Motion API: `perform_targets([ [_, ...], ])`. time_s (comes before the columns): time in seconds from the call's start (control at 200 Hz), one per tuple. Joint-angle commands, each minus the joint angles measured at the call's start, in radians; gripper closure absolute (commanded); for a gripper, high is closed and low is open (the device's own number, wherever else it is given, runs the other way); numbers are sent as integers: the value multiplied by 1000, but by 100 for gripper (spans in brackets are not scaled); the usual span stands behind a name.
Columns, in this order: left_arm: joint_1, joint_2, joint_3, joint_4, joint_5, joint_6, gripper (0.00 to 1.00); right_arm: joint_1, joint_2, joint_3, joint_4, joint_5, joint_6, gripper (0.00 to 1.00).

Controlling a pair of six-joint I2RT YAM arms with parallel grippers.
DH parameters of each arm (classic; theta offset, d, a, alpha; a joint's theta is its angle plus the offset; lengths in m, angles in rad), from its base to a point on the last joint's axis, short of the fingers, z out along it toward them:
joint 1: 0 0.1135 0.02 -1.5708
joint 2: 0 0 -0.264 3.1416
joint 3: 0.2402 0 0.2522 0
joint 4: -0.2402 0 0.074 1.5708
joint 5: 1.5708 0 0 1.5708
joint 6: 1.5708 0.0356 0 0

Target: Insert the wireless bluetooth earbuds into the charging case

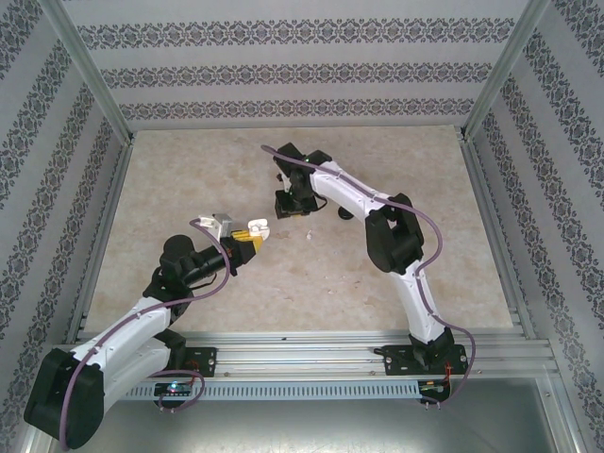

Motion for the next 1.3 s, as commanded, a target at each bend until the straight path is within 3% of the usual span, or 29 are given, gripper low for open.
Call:
perform_targets([
  [0.0, 10, -8, -12, 5, 29, -16, 100, -21, 105, 91, -116, 2, -71, 67],
  [0.31, 10, 25, 2, 38, 37, -19, 100, -35, 148, 77, -132, -15, -112, 72],
  [0.425, 10, 35, 9, 41, 44, -16, 100, -47, 114, -8, -127, -16, -114, 78],
  [0.739, 10, 33, 4, 57, 61, -32, 100, -94, -58, -346, -48, 0, -87, 79],
  [0.994, 9, -11, -6, 40, 66, -42, 100, -86, -185, -541, 38, -85, -31, 78],
  [1.159, 9, -65, -13, -12, 64, -26, 100, -85, -264, -684, 146, -191, 45, 71],
  [1.294, 8, -89, -19, -26, 66, -22, 100, -85, -311, -746, 176, -207, 78, 65],
])
